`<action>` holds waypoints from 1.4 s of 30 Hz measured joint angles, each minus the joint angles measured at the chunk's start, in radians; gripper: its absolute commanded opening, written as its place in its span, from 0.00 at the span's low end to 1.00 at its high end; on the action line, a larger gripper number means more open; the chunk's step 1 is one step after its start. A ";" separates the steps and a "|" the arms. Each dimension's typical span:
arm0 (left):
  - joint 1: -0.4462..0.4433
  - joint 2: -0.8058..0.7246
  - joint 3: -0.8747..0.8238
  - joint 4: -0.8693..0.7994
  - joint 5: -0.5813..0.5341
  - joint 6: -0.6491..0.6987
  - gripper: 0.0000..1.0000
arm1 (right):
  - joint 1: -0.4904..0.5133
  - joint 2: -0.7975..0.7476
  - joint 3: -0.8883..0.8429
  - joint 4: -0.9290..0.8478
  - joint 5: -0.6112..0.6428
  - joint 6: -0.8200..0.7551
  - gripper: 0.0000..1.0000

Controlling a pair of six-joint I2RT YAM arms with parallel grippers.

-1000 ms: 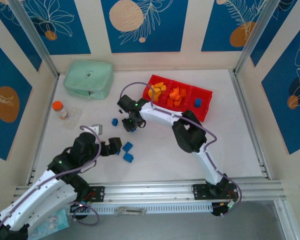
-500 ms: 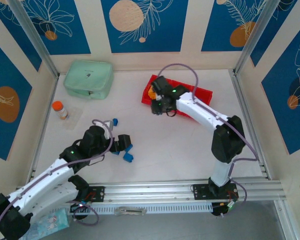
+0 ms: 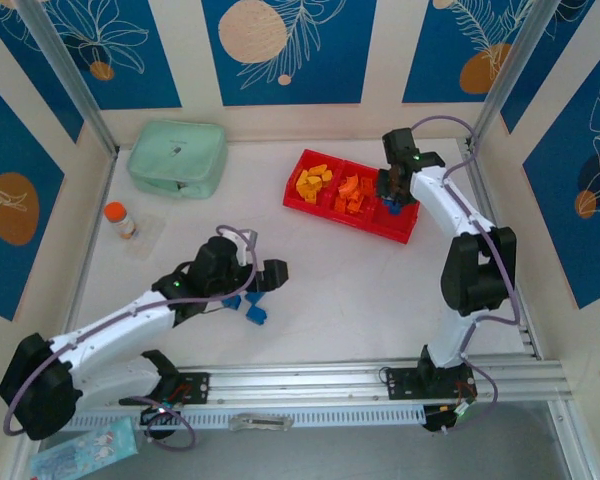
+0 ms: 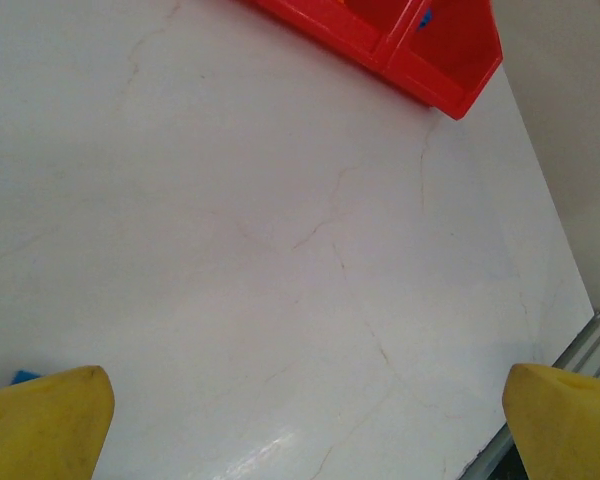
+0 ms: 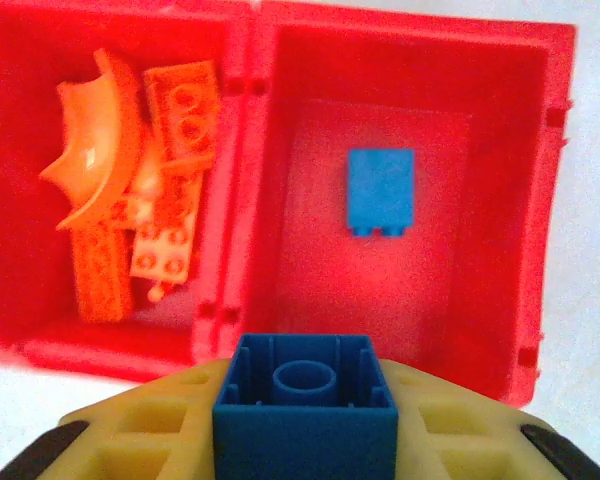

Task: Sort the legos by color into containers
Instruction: Place the lego in the container, then pick up the lego from the center of the table.

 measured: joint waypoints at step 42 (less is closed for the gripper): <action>-0.017 -0.281 -0.050 -0.146 -0.140 0.000 0.99 | 0.380 -0.068 -0.085 0.056 -0.114 0.029 0.80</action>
